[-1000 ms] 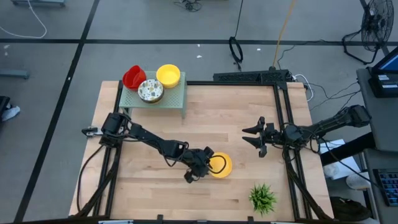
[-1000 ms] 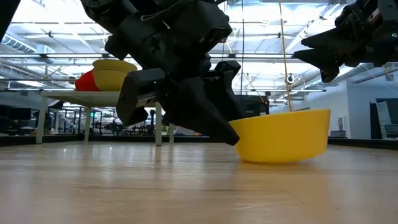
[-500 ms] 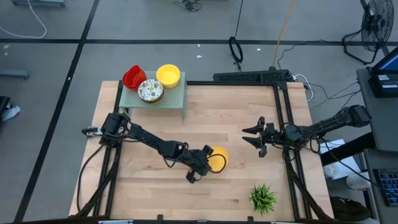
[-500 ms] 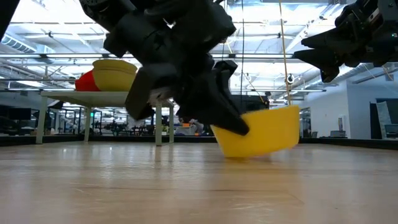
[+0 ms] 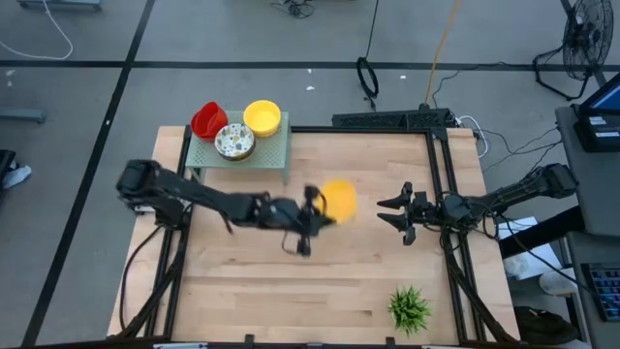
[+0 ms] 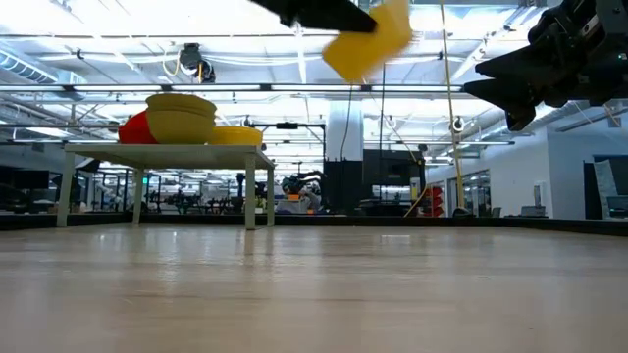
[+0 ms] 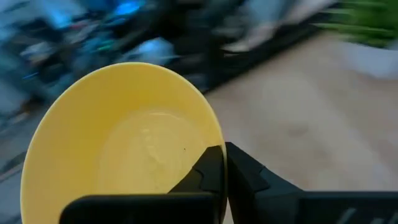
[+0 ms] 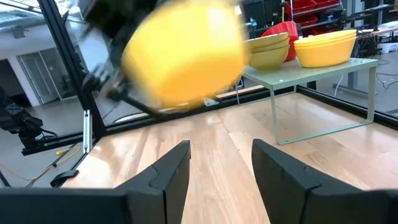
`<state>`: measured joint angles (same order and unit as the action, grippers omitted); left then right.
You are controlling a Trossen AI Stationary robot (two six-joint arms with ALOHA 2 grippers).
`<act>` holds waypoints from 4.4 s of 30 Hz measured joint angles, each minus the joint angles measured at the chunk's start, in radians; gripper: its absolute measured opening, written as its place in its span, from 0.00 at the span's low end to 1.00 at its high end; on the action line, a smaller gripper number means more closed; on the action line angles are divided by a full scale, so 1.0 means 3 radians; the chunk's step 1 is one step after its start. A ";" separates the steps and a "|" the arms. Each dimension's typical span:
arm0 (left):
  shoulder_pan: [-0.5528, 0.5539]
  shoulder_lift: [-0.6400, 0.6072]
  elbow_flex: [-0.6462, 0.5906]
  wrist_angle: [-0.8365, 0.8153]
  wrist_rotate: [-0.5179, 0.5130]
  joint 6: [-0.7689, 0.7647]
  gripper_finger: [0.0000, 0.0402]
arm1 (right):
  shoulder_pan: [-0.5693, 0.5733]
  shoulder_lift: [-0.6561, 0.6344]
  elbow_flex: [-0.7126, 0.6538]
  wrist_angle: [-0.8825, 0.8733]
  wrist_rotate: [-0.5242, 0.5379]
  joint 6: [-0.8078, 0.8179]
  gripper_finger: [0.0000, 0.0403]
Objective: Pick & Place Mini bowls
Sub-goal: Stack the yellow bowl on top of the yellow bowls on the shelf, then adjust the red bowls on the shelf
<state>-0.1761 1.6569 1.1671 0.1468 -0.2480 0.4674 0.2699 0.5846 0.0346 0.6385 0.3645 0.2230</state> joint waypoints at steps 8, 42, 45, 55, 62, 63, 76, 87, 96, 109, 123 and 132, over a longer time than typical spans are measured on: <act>0.0599 -0.0734 0.0001 -0.0447 -0.0838 -0.0085 0.03 | 0.0000 -0.0001 0.0000 0.0001 0.0000 0.0000 0.40; 0.2317 -0.0936 0.0003 -0.2033 -0.0216 -0.1201 0.04 | 0.0001 -0.0001 0.0000 0.0000 0.0001 0.0000 0.40; 0.2326 -0.0936 0.0003 -0.2060 -0.0218 -0.1148 0.01 | 0.0000 -0.0001 0.0001 0.0000 0.0001 0.0000 0.40; 0.2478 -0.0936 0.0003 -0.2090 -0.0222 -0.1150 0.06 | 0.0001 -0.0001 0.0000 0.0001 0.0001 0.0000 0.40; 0.2538 -0.0936 0.0000 -0.2105 -0.0219 -0.1152 0.02 | 0.0001 -0.0001 0.0001 0.0000 0.0001 0.0000 0.40; 0.2537 -0.0936 0.0000 -0.2105 -0.0219 -0.1151 0.03 | 0.0001 -0.0001 0.0000 0.0000 0.0001 0.0000 0.40; 0.2537 -0.0936 0.0000 -0.2101 -0.0213 -0.1150 0.12 | 0.0001 -0.0001 0.0000 0.0000 0.0001 0.0000 0.40; 0.2532 -0.0936 0.0000 -0.2076 -0.0224 -0.1160 0.28 | 0.0000 -0.0001 0.0000 0.0000 0.0001 0.0000 0.40; 0.2378 -0.1076 0.0000 -0.1808 -0.0241 -0.1115 0.47 | 0.0001 0.0000 0.0001 0.0000 0.0001 0.0000 0.40; 0.2088 -0.1725 0.0000 -0.2705 -0.1911 -0.1262 0.37 | 0.0000 -0.0001 0.0000 0.0000 0.0001 0.0000 0.40; 0.2265 -0.1638 0.0000 -0.3764 -0.2028 -0.1937 0.30 | 0.0001 0.0000 0.0001 0.0000 0.0001 0.0000 0.40; 0.2440 -0.1434 0.0000 -0.3795 -0.1960 -0.1940 0.30 | 0.0000 0.0000 0.0001 0.0001 0.0001 0.0000 0.40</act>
<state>0.5558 1.2267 1.1671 -0.9919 -0.8361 -0.1145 0.2699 0.5846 0.0349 0.6386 0.3649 0.2230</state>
